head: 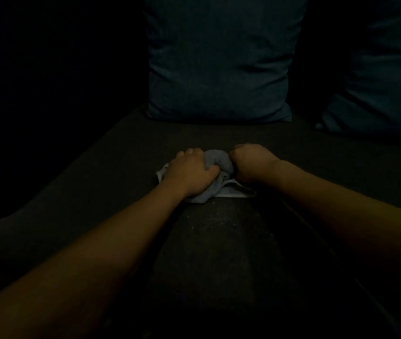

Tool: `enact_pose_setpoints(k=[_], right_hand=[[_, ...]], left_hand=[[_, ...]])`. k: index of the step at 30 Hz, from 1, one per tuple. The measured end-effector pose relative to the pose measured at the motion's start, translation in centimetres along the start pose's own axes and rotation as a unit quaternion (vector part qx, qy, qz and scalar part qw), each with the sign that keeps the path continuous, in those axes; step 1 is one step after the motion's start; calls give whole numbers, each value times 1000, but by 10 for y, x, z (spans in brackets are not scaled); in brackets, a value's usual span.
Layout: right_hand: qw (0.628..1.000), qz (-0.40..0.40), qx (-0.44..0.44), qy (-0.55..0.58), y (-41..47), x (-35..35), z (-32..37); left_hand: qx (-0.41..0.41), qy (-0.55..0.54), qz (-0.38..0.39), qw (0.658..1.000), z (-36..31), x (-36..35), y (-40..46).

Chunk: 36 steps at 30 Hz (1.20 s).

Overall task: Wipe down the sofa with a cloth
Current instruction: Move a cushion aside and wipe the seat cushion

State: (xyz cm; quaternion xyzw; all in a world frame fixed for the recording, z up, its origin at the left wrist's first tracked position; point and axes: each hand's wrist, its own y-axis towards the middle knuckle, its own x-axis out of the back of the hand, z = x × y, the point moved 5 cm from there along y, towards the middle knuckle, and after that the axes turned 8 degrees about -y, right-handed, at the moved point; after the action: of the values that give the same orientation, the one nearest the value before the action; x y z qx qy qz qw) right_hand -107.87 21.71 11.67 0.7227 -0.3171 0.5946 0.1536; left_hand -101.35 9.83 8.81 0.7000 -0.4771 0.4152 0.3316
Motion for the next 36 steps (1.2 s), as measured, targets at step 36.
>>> enact_pose_setpoints(k=[36], right_hand=[[971,-89,-85,206,-193,-11,-82]], left_hand=[[-1,-142,18,990,-106,79,-93]])
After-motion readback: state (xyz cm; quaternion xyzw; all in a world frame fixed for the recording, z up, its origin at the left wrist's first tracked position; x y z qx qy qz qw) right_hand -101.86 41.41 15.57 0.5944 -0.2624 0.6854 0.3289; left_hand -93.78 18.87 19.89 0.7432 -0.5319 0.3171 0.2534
